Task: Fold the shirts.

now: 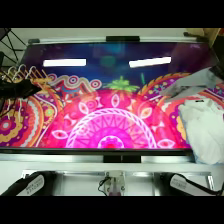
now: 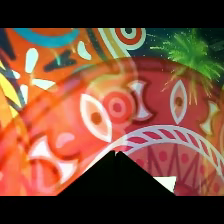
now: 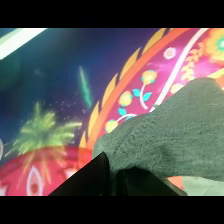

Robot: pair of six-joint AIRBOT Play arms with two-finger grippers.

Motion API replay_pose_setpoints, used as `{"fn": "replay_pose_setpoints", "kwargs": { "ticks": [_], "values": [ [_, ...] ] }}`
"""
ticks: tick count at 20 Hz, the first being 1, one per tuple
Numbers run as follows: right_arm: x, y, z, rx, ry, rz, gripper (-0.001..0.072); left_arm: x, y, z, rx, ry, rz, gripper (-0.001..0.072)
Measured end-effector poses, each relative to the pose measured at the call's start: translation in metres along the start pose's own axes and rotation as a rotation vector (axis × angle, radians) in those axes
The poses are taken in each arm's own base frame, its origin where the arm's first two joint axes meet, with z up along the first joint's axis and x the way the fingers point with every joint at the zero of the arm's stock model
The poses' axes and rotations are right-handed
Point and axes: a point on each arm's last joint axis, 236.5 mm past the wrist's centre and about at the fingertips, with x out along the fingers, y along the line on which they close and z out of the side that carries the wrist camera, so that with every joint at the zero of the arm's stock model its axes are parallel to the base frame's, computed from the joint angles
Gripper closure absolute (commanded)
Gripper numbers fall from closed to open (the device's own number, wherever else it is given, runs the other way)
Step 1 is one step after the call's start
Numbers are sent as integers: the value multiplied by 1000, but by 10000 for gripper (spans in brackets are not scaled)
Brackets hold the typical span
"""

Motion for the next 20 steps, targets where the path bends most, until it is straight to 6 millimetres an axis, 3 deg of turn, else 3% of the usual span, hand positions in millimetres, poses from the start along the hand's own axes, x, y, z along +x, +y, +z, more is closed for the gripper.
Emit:
{"fn": "replay_pose_setpoints", "kwargs": {
  "ticks": [2,4,9,13,18,20],
  "values": [
    [-13,-31,11,30,-43,-62,653,0,-1,-3,-2,12,-3,676],
    [-26,-49,15,49,-63,-100,653,0,-1,-5,-2,19,-4,676],
    [-77,-84,-2,24,-32,-286,653,0,-1,-6,-3,27,-6,676],
    [-109,-130,-59,59,169,-514,653,0,-1,-7,3,28,-6,676],
    [-116,-174,-178,197,540,-676,653,0,-1,-7,16,28,-7,676],
    [-117,-186,-217,247,637,-725,653,0,-2,-7,20,29,-7,676]
  ]
}}
